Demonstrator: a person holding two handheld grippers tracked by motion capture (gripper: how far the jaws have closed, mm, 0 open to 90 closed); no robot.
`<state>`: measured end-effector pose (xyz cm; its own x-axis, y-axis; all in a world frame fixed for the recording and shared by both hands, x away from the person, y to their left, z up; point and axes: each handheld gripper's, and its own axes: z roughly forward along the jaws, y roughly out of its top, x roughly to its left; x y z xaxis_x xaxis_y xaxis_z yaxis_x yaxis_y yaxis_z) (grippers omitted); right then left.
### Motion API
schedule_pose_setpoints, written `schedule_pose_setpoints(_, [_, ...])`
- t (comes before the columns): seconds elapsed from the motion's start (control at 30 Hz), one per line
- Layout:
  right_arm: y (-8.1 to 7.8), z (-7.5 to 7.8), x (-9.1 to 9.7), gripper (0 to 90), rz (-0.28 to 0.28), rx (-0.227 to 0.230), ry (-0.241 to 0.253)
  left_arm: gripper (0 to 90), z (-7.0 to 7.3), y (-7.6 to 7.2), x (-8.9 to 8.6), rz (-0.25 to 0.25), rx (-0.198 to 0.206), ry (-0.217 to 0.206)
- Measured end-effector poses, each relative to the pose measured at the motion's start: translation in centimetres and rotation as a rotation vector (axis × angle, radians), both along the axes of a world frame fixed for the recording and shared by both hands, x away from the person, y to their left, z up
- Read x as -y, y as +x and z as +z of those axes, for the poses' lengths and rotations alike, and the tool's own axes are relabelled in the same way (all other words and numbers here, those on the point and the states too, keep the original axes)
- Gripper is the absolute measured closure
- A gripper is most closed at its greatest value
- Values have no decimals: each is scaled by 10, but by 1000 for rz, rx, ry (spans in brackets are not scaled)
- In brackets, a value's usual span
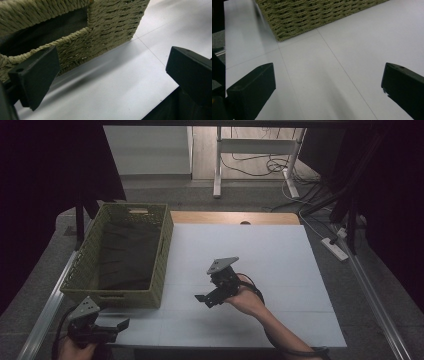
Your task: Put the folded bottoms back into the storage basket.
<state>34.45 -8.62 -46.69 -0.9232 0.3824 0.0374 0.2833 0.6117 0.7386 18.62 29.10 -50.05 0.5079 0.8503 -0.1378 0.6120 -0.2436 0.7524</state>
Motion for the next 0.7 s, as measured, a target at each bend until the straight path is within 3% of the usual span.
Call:
schedule_pose_setpoints(0.3, [-2, -1, 23, 0, -47, 13, 10, 1, 0, 1, -1, 5, -8, -9])
schedule_pose_setpoints(0.7, [-11, -11, 44, 0, -87, -15, 15, 3, -1, 1, -1, 7, -15, -12])
